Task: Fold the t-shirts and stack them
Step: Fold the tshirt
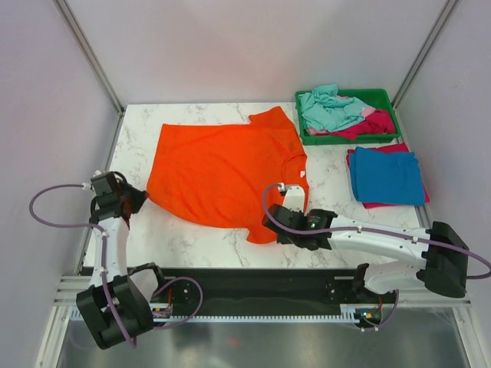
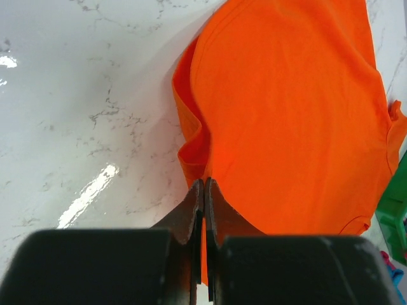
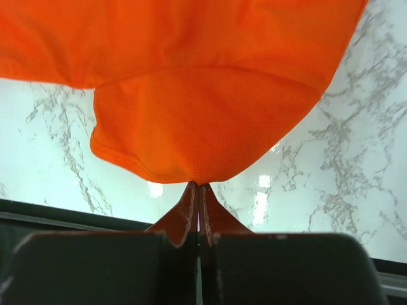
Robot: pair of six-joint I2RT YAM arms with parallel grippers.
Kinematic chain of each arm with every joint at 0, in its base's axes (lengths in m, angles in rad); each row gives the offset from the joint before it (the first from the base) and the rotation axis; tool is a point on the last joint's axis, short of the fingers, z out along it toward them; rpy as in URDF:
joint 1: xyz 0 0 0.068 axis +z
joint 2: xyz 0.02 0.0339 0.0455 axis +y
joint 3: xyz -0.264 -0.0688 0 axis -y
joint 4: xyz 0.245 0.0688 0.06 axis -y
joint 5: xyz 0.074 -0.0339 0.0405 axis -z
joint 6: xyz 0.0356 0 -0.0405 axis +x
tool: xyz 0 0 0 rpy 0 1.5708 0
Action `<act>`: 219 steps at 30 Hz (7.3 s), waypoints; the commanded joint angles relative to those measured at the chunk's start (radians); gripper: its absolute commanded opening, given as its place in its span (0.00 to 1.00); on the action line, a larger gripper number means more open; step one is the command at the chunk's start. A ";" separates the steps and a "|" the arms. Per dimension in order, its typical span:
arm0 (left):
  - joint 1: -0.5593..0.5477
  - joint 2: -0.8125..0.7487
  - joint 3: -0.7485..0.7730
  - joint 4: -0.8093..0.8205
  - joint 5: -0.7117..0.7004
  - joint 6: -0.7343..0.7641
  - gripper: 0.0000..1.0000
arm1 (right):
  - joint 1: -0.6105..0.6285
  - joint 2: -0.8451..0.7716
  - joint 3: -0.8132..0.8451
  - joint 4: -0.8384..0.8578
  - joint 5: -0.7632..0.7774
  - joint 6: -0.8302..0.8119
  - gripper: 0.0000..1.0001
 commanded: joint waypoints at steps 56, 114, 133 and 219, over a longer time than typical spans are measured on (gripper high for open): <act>-0.039 0.946 0.971 -0.316 0.175 0.213 0.66 | -0.806 0.773 0.922 0.021 -0.392 -0.569 0.60; -0.369 0.135 0.313 -0.217 -0.108 0.373 0.62 | -0.648 0.777 1.111 0.072 -0.239 -0.668 0.64; -0.094 0.446 0.338 -0.223 0.027 0.249 0.68 | -0.740 0.165 -0.029 0.404 -0.512 -0.447 0.77; -0.072 -0.230 0.267 -0.381 0.141 0.258 0.64 | -0.826 -0.102 0.079 0.191 -0.527 -0.460 0.90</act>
